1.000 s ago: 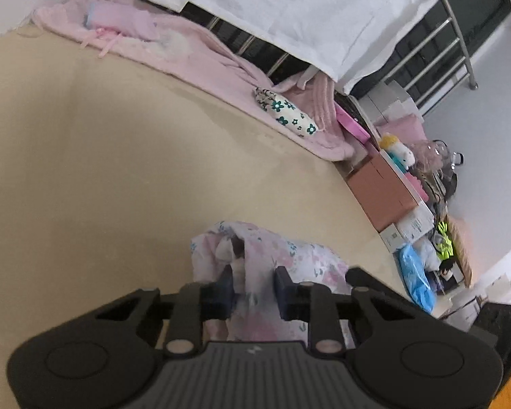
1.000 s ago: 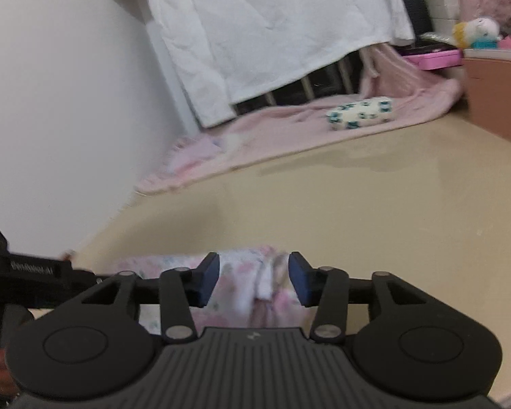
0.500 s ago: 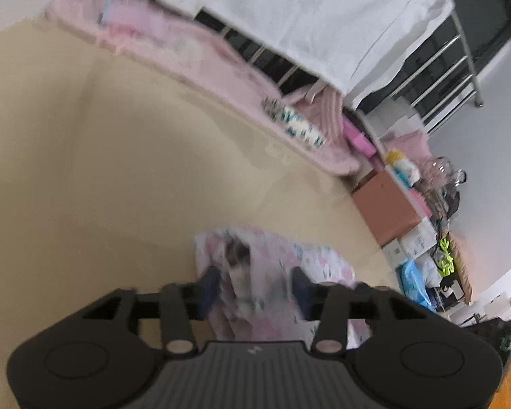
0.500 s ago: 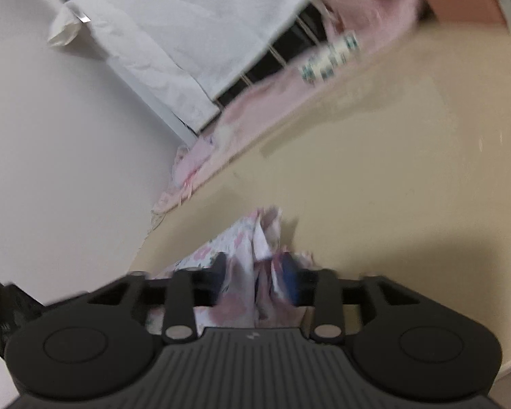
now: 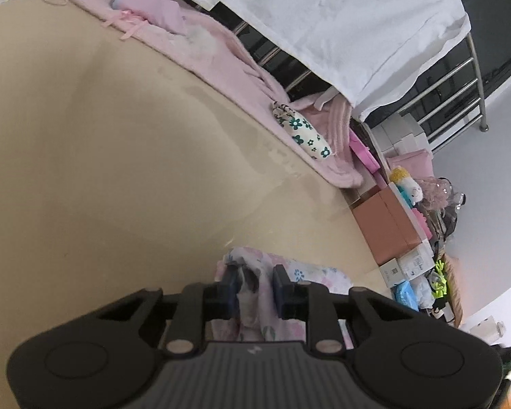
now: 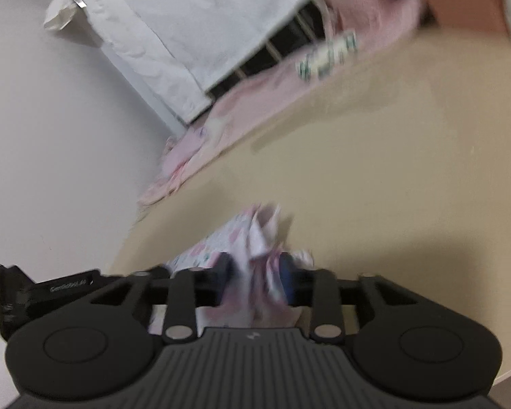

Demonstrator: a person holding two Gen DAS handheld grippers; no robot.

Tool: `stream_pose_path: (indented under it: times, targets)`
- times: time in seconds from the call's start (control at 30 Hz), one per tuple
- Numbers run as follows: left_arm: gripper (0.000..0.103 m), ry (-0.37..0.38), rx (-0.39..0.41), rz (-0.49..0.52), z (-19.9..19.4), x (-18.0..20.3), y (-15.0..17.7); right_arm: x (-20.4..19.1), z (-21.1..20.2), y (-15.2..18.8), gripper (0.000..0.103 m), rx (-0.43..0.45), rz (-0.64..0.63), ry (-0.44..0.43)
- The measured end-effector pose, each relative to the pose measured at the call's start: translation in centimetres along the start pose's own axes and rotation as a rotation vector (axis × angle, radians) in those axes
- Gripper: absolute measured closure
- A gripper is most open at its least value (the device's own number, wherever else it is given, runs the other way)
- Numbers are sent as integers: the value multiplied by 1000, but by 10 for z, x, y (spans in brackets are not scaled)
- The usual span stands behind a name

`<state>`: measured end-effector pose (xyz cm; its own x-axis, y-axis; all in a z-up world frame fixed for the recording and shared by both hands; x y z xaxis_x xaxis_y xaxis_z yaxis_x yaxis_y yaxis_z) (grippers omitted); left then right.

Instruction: Fold clothes

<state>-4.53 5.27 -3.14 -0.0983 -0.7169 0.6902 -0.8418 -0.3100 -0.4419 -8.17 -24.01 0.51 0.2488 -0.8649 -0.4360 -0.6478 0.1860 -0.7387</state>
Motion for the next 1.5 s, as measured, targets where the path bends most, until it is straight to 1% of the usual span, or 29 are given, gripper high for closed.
stream_pose_path:
  times: [0.07,0.1,0.13,0.17,0.27,0.37,0.43,0.53,0.6,0.63,0.7,0.73,0.8,0.83,0.87,0.9,0.93,1.03,1.07,1.1,1.13,1.17,1.2,1.23,1.27,1.3,1.37,1.4,1.5]
  targets:
    - [82,-4,5,5,0,1,1,-4,0,-3,71,14,-25,14]
    - [82,-9,7,15,1,2,2,-7,0,-5,80,21,-42,15]
    - [82,-14,8,26,1,4,2,-16,4,-8,85,23,-81,-11]
    - [82,-18,9,30,2,5,2,-25,11,-10,90,13,-116,-28]
    - [82,-21,14,16,4,4,1,-40,43,-4,97,-51,-189,17]
    - [78,0,32,-19,2,0,2,-38,66,6,98,-73,-199,85]
    - [71,-16,85,13,-9,5,5,-36,63,3,97,-86,-161,69]
    - [69,-96,228,137,-36,31,13,-36,35,0,92,-19,-141,45]
    - [69,-138,286,253,-42,56,20,-34,26,3,66,12,-161,88]
    - [69,-157,312,314,-45,70,24,-33,21,4,63,27,-171,110]
    - [69,-176,271,402,-28,89,32,-30,13,7,63,52,-185,149]
    - [70,-190,236,416,-17,92,34,-27,18,9,63,33,-163,142]
    - [73,-218,175,414,3,92,37,-21,27,13,71,-2,-115,127]
    - [73,-228,155,405,10,90,38,-17,28,15,75,5,-82,123]
    - [73,-234,149,403,14,87,40,-12,28,16,89,10,-45,114]
    - [73,-238,153,408,14,85,42,-5,29,17,92,0,17,79]
    - [71,-241,159,414,14,84,44,2,30,19,94,-11,85,38]
    - [71,-245,160,411,16,80,47,33,36,19,95,-62,337,-146]
    - [71,-240,162,406,16,79,47,39,36,18,94,-74,377,-178]
    - [71,-237,166,400,16,78,48,43,33,17,88,-84,400,-191]
    - [71,-234,172,394,13,76,47,41,27,15,85,-69,387,-181]
    - [71,-223,178,379,10,74,46,38,20,13,75,-51,365,-165]
    - [71,-209,184,361,6,73,45,31,9,12,71,-17,295,-118]
    - [71,-195,190,343,3,71,44,22,-1,12,71,17,206,-48]
    - [71,-181,197,326,0,70,44,14,-11,11,72,51,119,18]
    - [70,-180,203,320,-3,68,44,5,-17,12,80,76,41,57]
    - [70,-186,215,318,-8,67,44,-9,-20,14,89,97,-52,34]
    - [70,-194,219,324,-10,66,44,-15,-20,14,89,104,-92,26]
    - [70,-218,218,330,-10,63,45,-16,6,15,89,34,-75,52]
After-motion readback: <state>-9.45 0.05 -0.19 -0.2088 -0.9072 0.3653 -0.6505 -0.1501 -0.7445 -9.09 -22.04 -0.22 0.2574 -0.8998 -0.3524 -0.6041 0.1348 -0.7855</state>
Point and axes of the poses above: each gripper's, at about its wrist camera, not at the fingertips, and z roughly the way its jaws point, x to its right, y to its underside, the point moved 4 cm from there along z, roughly the way its jaws point, and after that the axes turned 10 degrees about -x, right-handed, at the moved point
